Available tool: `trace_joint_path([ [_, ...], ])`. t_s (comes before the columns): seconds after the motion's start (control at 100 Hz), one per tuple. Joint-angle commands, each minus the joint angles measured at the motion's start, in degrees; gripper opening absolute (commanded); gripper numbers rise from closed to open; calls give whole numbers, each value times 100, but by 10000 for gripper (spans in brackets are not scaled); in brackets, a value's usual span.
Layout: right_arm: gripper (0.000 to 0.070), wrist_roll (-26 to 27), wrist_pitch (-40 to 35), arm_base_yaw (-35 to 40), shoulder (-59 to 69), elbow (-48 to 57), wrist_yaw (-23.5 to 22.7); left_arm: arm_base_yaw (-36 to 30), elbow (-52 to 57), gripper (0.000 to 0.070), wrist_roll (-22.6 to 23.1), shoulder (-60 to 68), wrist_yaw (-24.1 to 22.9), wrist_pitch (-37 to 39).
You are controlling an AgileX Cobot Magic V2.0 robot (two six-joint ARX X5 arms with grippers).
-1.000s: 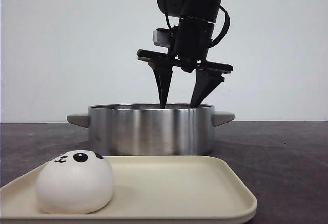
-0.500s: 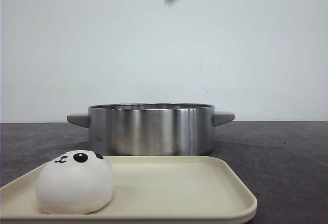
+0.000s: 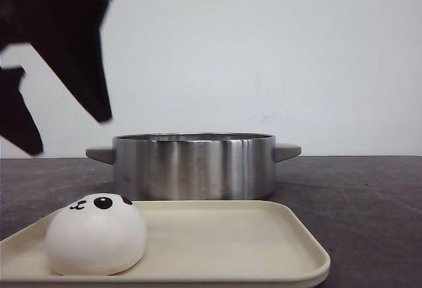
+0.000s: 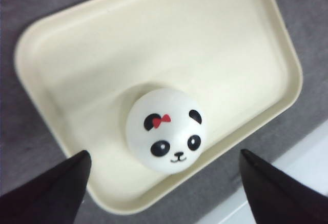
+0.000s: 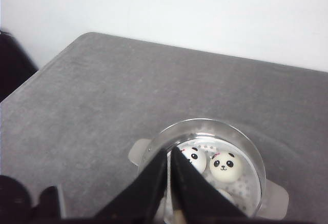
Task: Steam buns
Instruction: 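Lower the left gripper onto the last bun on the tray and grasp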
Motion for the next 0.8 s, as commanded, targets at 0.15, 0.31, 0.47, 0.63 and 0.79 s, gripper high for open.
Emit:
trace_joint_path([
  [0.15,1,22,2,72,92,74,20,-225,63,548,-15,737,13,264],
  [0.31,1,22,2,72,92,74,17,-374,63,547,-9,1165,9,339],
  [0.47,1,28,-37,74,92,74,17,-485,63,547,0,1488,-15,463],
  [0.63,1,103,-94,74,92,74,4,-516,63,546,4,1751,-39,490],
  [0.79,1,105,-199,74,92,74,0,-516,63,531,9,1952,-208,476],
])
